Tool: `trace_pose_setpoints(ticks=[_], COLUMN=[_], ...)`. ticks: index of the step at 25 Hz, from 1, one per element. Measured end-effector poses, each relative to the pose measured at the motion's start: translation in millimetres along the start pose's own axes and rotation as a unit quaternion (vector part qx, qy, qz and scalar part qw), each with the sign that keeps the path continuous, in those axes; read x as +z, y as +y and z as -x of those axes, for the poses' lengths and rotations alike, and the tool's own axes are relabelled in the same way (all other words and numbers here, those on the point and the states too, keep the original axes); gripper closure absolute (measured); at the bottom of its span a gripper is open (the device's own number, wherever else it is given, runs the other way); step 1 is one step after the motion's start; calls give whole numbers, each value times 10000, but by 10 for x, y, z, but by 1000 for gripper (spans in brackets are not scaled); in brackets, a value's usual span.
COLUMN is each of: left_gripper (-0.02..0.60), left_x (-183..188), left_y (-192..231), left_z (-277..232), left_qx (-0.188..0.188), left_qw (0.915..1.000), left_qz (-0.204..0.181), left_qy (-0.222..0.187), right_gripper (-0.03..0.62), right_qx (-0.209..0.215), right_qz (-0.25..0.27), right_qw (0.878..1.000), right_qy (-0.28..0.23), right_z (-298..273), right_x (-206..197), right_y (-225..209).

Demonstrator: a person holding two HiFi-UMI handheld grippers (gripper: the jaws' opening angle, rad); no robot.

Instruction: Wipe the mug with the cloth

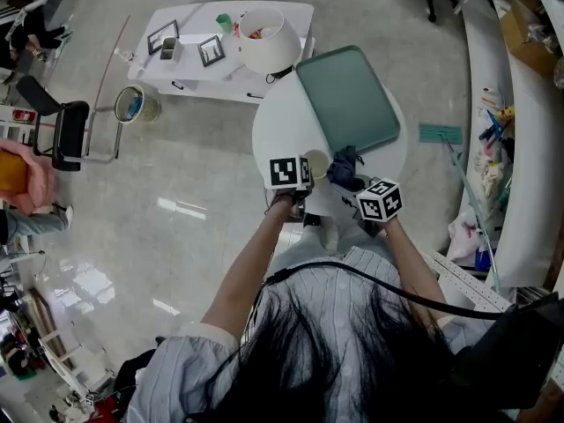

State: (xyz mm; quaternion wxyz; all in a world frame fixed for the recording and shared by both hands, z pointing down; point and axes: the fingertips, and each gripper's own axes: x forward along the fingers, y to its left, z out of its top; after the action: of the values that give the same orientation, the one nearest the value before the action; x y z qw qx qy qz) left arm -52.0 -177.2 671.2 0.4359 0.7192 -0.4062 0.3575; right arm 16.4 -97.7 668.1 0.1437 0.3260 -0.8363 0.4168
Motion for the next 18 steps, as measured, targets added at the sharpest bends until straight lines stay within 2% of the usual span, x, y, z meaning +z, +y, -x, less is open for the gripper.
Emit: trace_pose_setpoints(ticks=[4,8,10,11,13,16,18], left_gripper=[534,534,534,534,532,532,532], left_x=[-117,-260,-299,-299,-267,-170,-103], left_y=[41,33,28,23,7,-24,-67], left_z=[29,59,67,67,68,103,139], left_qx=[-73,-224,-273,-294,-313,-254,-263], left_qw=[9942,9776,9719,9734,9839,9979,9995], left_qz=[1068,2089,2331,2268,1757,598,-181], left_qy=[-49,-147,-174,-167,-92,0,22], right_gripper=[514,514,514,514,514,514,514], right_qx=[-42,-81,-96,-102,-101,-79,-55], right_qz=[-38,-178,-210,-221,-233,-220,-208], right_qw=[10000,9997,9996,9996,9996,9996,9997], right_qy=[-21,-119,-145,-152,-153,-133,-122], right_z=[-18,-8,-5,-3,-4,-12,-12], right_x=[-7,-11,-7,-4,4,-2,-19], right_y=[-5,-15,-17,-20,-22,-14,-2])
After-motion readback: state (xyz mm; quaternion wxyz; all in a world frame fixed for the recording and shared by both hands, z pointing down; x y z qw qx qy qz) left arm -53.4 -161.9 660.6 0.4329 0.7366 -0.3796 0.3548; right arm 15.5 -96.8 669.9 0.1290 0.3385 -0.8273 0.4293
